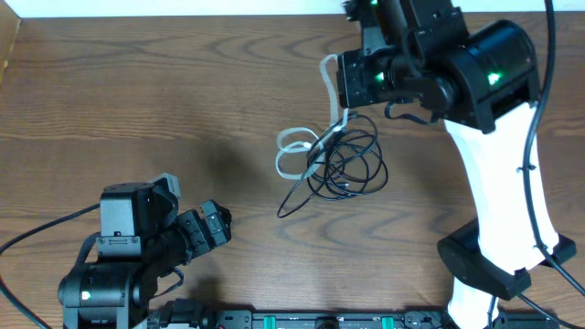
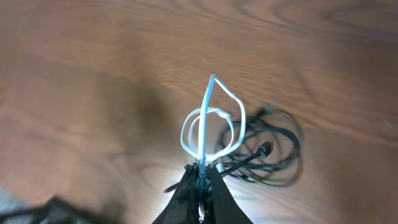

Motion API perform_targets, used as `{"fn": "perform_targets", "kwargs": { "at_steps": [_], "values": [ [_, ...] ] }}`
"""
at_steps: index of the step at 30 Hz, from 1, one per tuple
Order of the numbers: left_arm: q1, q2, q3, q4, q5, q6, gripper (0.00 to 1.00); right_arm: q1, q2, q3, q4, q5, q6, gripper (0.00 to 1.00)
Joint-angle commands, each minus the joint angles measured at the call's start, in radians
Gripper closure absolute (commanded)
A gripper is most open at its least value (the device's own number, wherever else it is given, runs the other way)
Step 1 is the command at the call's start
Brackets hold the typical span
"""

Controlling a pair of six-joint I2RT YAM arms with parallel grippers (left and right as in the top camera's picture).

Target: Untangle cables

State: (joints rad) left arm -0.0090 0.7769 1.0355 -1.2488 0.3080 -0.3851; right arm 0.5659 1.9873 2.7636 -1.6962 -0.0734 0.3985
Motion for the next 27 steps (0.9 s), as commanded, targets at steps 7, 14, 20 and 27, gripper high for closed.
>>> {"fn": "perform_targets", "kwargs": {
  "at_steps": [7, 14, 20, 27],
  "values": [
    [0.004, 0.0, 0.001, 0.001, -0.007, 0.017, 0.02, 0.03, 0.005, -0.22, -0.002, -0.116, -0.026, 0.98],
    [0.004, 0.0, 0.001, 0.001, -0.007, 0.017, 0.02, 0.029, -0.034, -0.245, -0.002, -0.116, -0.074, 0.99],
    [0.004, 0.0, 0.001, 0.001, -0.007, 0.017, 0.02, 0.034, -0.157, -0.246, -0.002, 0.053, -0.069, 0.99],
    [0.004, 0.0, 0.001, 0.001, -0.007, 0.017, 0.02, 0.089, -0.165, -0.415, -0.001, 0.073, -0.106, 0.98]
  ]
}}
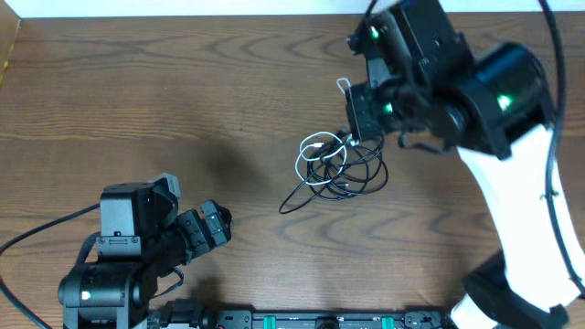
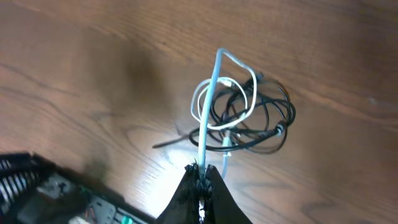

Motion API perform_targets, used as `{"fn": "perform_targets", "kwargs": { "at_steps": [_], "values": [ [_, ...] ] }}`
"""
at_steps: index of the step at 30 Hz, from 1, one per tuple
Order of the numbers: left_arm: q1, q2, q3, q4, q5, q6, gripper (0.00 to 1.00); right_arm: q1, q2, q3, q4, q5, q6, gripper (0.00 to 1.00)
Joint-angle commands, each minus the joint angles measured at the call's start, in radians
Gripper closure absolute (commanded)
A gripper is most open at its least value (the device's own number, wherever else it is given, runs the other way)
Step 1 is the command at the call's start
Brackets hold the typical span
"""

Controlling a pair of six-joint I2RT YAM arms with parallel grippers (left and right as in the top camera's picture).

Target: Untangle cables

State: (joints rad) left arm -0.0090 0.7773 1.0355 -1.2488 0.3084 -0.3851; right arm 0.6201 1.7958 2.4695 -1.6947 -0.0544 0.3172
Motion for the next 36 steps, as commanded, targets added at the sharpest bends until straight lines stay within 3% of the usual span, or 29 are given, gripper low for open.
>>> {"fn": "perform_targets", "kwargs": {
  "at_steps": [1, 9, 15, 21, 26, 29, 33, 36],
  "values": [
    [0.004, 0.0, 0.001, 0.001, -0.007, 0.017, 0.02, 0.037, 0.027, -0.167, 0.0, 0.056, -0.012, 0.98],
    [0.004, 0.0, 0.001, 0.001, -0.007, 0.017, 0.02, 0.056, 0.029, -0.496, -0.004, -0.001, 0.007, 0.99],
    [0.004, 0.0, 0.001, 0.001, -0.007, 0.017, 0.02, 0.051, -0.016, -0.451, -0.004, -0.377, -0.264, 0.99],
    [0.004, 0.0, 0.001, 0.001, -0.007, 0.017, 0.02, 0.008, -0.117, -0.381, 0.07, -0.385, -0.257, 0.99],
    [0.004, 0.0, 0.001, 0.001, -0.007, 0.017, 0.02, -0.053, -0.205, -0.381, 0.282, -0.348, -0.082, 0.99],
    [0.004, 0.0, 0.001, 0.001, -0.007, 0.017, 0.02, -0.113, -0.282, -0.381, 0.528, -0.302, -0.06, 0.99],
    [0.004, 0.0, 0.001, 0.001, -0.007, 0.017, 0.02, -0.142, -0.331, -0.382, 0.735, -0.018, -0.095, 0.98],
    [0.004, 0.0, 0.001, 0.001, -0.007, 0.017, 0.02, -0.138, -0.325, -0.383, 0.771, 0.133, -0.109, 0.99]
  ]
}}
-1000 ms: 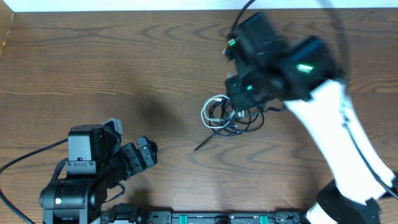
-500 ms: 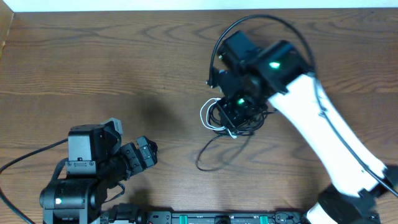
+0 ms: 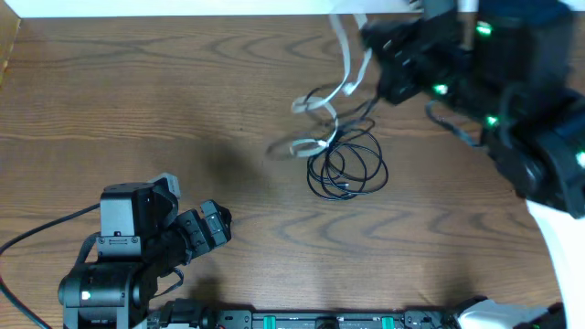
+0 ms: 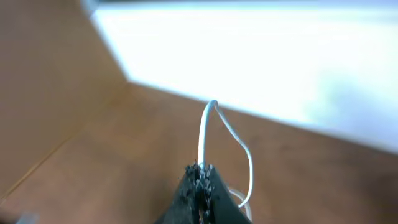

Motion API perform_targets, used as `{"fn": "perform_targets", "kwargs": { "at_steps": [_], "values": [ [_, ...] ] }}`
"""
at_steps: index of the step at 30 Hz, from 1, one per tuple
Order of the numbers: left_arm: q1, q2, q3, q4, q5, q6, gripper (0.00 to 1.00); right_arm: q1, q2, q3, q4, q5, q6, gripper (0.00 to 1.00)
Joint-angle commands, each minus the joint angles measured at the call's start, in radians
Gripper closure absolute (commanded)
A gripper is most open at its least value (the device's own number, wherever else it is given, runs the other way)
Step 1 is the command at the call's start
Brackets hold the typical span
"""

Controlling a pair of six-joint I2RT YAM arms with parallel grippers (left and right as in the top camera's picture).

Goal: Untangle cables
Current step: 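Pull the white cable up and away from the black coil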

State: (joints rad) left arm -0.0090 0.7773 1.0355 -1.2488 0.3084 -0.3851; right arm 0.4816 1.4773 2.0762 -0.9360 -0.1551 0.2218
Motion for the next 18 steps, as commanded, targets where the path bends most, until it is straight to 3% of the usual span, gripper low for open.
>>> {"fn": "perform_targets", "kwargs": {
  "at_steps": [1, 6, 11, 15, 18],
  "values": [
    [0.004, 0.0, 0.001, 0.001, -0.007, 0.017, 0.02, 0.001, -0.004, 0.011, 0.001, 0.239, -0.014, 0.98],
    [0.004, 0.0, 0.001, 0.001, -0.007, 0.017, 0.02, 0.005, 0.032, 0.003, -0.105, 0.129, 0.069, 0.99],
    [0.004, 0.0, 0.001, 0.001, -0.007, 0.017, 0.02, 0.004, 0.093, 0.003, -0.159, -0.22, 0.085, 0.99],
    [0.004, 0.0, 0.001, 0.001, -0.007, 0.017, 0.02, -0.01, 0.105, 0.003, -0.13, -0.471, 0.309, 0.99],
    [0.004, 0.0, 0.001, 0.001, -0.007, 0.017, 0.02, -0.021, 0.102, 0.003, -0.108, -0.446, 0.407, 0.99]
  ]
}}
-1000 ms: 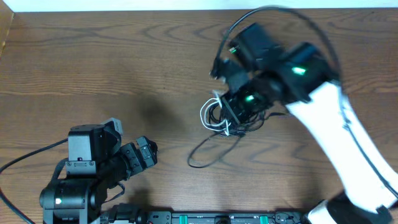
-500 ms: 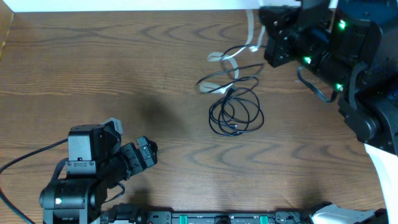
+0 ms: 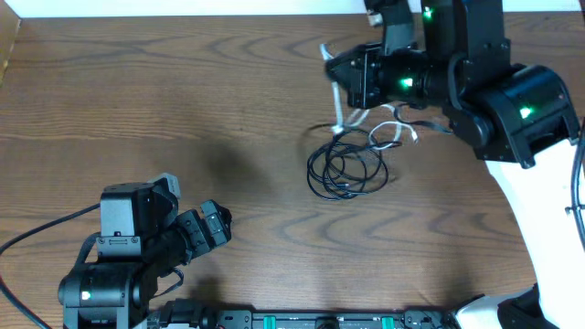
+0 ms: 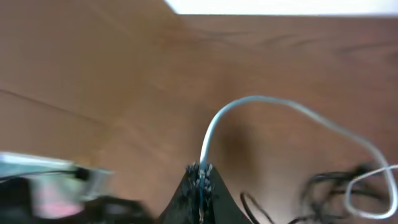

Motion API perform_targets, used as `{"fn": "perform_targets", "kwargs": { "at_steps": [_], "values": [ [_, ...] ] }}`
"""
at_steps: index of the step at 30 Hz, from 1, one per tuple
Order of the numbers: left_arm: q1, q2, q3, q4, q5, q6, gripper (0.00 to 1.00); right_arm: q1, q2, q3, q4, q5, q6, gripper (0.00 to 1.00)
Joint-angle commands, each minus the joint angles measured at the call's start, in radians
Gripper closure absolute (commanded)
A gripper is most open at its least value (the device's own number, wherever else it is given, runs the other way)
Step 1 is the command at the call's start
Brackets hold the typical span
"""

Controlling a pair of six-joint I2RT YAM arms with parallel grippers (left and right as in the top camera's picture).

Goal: Untangle cables
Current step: 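Pull the white cable up and away from the black coil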

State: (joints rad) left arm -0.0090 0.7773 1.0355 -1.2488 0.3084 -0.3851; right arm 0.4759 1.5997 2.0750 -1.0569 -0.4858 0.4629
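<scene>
In the overhead view my right gripper [image 3: 340, 80] is near the far edge of the table, shut on a white cable [image 3: 340, 111]. The cable drops from the fingers, and its loops [image 3: 395, 130] lie along the far-right rim of the black cable coil [image 3: 347, 169]. In the right wrist view the white cable [image 4: 261, 101] rises from my shut right gripper [image 4: 200, 169], arcs right and falls to a loop beside the blurred black cable [image 4: 311, 200]. My left gripper [image 3: 216, 224] rests near the front left, away from both cables, its fingers together.
The wooden table [image 3: 137, 100] spreads out to the left of the cables. The left arm's body [image 3: 119, 256] sits at the front left edge. The right arm's white link [image 3: 539, 210] runs down the right side. A white wall edge [image 3: 183, 7] borders the far side.
My right gripper, still shut on the white cable, has moved lower and to the left. The white loops were left of the black coil. They are now at its far-right rim.
At first my right gripper held the white cable above the tangle, with the white loops left of the black coil. Then the loops lay over the coil. Later the cable was stretched toward the far edge. Now the loops lie at the coil's far right. The left arm stayed still.
</scene>
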Motion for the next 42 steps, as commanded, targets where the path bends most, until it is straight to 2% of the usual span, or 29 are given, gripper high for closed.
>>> {"fn": "perform_targets", "kwargs": {
  "at_steps": [1, 3, 4, 5, 7, 8, 10, 11, 13, 16, 20, 21, 24, 25, 29, 31, 32, 34, 38, 42],
  "values": [
    [0.004, 0.0, 0.001, 0.001, -0.007, 0.017, 0.02, -0.013, -0.019, 0.004, 0.007, -0.029, 0.166, 0.98],
    [0.004, 0.0, 0.001, 0.001, -0.007, 0.017, 0.02, 0.003, -0.012, 0.004, -0.047, 0.229, 0.183, 0.98],
    [0.004, 0.0, 0.001, 0.001, -0.007, 0.017, 0.02, 0.011, -0.008, 0.004, -0.085, 0.333, 0.234, 0.98],
    [0.004, 0.0, 0.001, 0.001, -0.007, 0.017, 0.02, 0.016, -0.006, 0.004, -0.116, 0.354, 0.311, 0.98],
    [0.004, 0.0, 0.001, 0.001, -0.007, 0.017, 0.02, 0.016, -0.005, 0.004, -0.172, 0.202, 0.551, 0.87],
    [0.004, 0.0, 0.001, 0.001, -0.007, 0.017, 0.02, 0.016, -0.005, 0.004, -0.167, 0.117, 0.591, 0.89],
    [0.004, 0.0, 0.001, 0.001, -0.007, 0.017, 0.02, 0.016, -0.005, 0.004, -0.109, 0.025, 0.581, 0.93],
    [0.004, 0.0, 0.001, 0.001, -0.007, 0.017, 0.02, 0.016, -0.005, 0.004, -0.084, 0.044, 0.553, 0.95],
    [0.004, 0.0, 0.001, 0.001, -0.007, 0.017, 0.02, 0.016, -0.004, 0.004, -0.08, 0.176, 0.523, 0.99],
    [0.004, 0.0, 0.001, 0.001, -0.007, 0.017, 0.02, 0.016, 0.002, 0.004, -0.124, 0.399, 0.523, 0.99],
    [0.004, 0.0, 0.001, 0.001, -0.007, 0.017, 0.02, 0.016, 0.002, 0.004, -0.183, 0.551, 0.466, 0.98],
    [0.004, 0.0, 0.001, 0.001, -0.007, 0.017, 0.02, 0.016, 0.003, 0.004, -0.199, 0.573, 0.431, 0.9],
    [0.004, 0.0, 0.001, 0.001, -0.007, 0.017, 0.02, 0.017, 0.012, 0.003, -0.299, 0.609, 0.278, 0.44],
    [0.004, 0.0, 0.001, 0.001, -0.007, 0.017, 0.02, 0.017, 0.02, 0.003, -0.342, 0.628, 0.204, 0.36],
    [0.004, 0.0, 0.001, 0.001, -0.007, 0.017, 0.02, 0.017, 0.076, -0.042, -0.473, 0.652, -0.068, 0.34],
    [0.004, 0.0, 0.001, 0.001, -0.007, 0.017, 0.02, 0.016, 0.097, -0.095, -0.482, 0.651, -0.148, 0.32],
    [0.004, 0.0, 0.001, 0.001, -0.007, 0.017, 0.02, 0.015, 0.108, -0.134, -0.476, 0.652, -0.192, 0.27],
    [0.004, 0.0, 0.001, 0.001, -0.007, 0.017, 0.02, 0.014, 0.121, -0.195, -0.459, 0.651, -0.243, 0.01],
    [0.004, 0.0, 0.002, 0.001, -0.007, 0.017, 0.02, 0.015, 0.151, -0.343, -0.358, 0.607, -0.272, 0.01],
    [0.004, 0.0, 0.001, 0.001, -0.007, 0.017, 0.02, 0.015, 0.159, -0.468, -0.249, 0.504, -0.416, 0.01]
  ]
}}
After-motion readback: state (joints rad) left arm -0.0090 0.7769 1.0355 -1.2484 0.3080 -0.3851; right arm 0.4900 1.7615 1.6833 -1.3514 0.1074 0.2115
